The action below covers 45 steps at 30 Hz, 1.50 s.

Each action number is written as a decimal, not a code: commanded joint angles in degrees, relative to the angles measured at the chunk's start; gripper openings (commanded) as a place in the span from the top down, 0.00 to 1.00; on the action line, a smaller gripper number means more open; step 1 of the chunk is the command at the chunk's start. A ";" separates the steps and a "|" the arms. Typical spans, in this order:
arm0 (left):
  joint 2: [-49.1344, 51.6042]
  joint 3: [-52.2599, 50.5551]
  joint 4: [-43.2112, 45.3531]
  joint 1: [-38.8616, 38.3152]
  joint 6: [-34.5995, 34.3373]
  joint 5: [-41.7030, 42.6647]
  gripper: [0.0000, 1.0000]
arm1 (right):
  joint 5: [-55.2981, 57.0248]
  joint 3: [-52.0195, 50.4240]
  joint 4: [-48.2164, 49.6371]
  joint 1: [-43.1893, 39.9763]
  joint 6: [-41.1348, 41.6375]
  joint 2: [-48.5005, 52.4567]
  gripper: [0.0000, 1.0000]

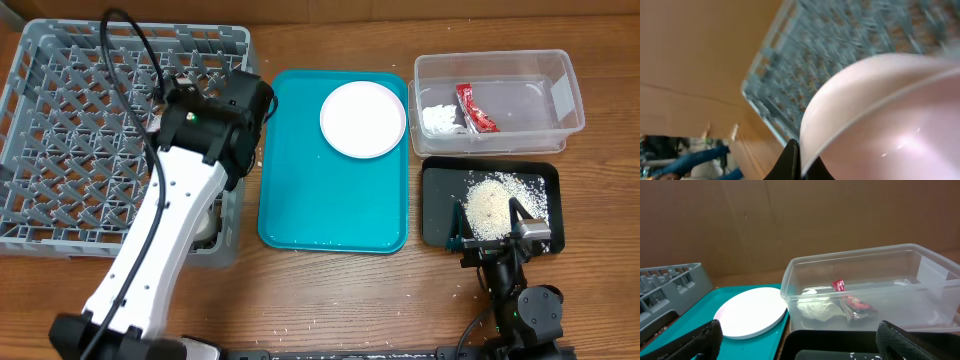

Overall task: Sort waste into correct bins and load items into the dishwasher
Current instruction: 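Lift the white bowl with the left gripper and carry it to the rack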

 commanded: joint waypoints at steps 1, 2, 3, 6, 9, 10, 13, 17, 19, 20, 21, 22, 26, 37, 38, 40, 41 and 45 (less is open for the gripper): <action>2.67 -1.90 6.91 3.63 0.26 -13.03 0.96 | -0.20 -0.59 0.35 0.13 -0.20 -0.55 0.00; 3.78 -2.25 10.32 4.98 4.26 -13.03 0.96 | -0.20 -0.59 0.35 0.13 -0.20 -0.55 0.00; 4.94 -2.43 13.09 6.19 7.76 -13.03 0.96 | -0.20 -0.59 0.35 0.13 -0.22 -0.55 0.00; 9.31 -2.58 18.43 9.35 14.16 -13.05 0.96 | -0.20 -0.59 0.35 0.13 -0.22 -0.55 0.00; 13.33 -2.58 22.10 11.30 17.51 -13.31 0.96 | -0.20 -0.59 0.33 0.13 -0.22 -0.55 0.00; 14.27 -2.58 22.97 11.54 18.36 -13.49 0.96 | -0.20 -0.59 0.33 0.13 -0.22 -0.55 0.00; 17.11 -2.58 26.71 11.72 20.76 -14.71 0.96 | -0.20 -0.59 0.35 0.13 -0.22 -0.55 0.00; 19.56 -2.58 32.54 11.80 25.29 -14.67 0.96 | -0.20 -0.59 0.35 0.13 -0.22 -0.55 0.00; 20.70 -2.58 35.19 11.80 28.11 -14.71 0.96 | -0.20 -0.59 0.33 0.13 -0.22 -0.55 0.00; 21.20 -2.58 36.54 11.80 30.16 -14.73 0.96 | -0.20 -0.59 0.35 0.13 -0.20 -0.55 0.00; 21.77 -2.58 37.90 11.80 32.39 -14.91 0.96 | -0.20 -0.59 0.35 0.13 -0.22 -0.55 0.00; 22.34 -2.56 39.17 11.80 33.79 -15.50 0.96 | -0.20 -0.59 0.33 0.13 -0.20 -0.55 0.00; 23.12 -2.58 40.22 11.65 35.28 -15.82 0.96 | -0.20 -0.59 0.33 0.13 -0.22 -0.55 0.00; 22.97 -2.32 29.27 9.31 28.96 -7.93 0.82 | -0.20 -0.59 0.35 0.13 -0.22 -0.55 0.00; 22.53 -1.84 28.24 8.68 28.09 -8.07 0.72 | -0.20 -0.59 0.33 0.13 -0.20 -0.55 0.00; 21.22 -0.28 25.44 7.15 24.98 -7.91 0.56 | -0.20 -0.59 0.35 0.13 -0.20 -0.55 0.00; 20.24 0.90 23.76 6.12 23.21 -7.28 0.46 | -0.20 -0.59 0.33 0.13 -0.22 -0.55 0.00; 15.67 6.75 20.17 2.49 22.58 1.77 0.31 | -0.20 -0.59 0.33 0.13 -0.22 -0.55 0.00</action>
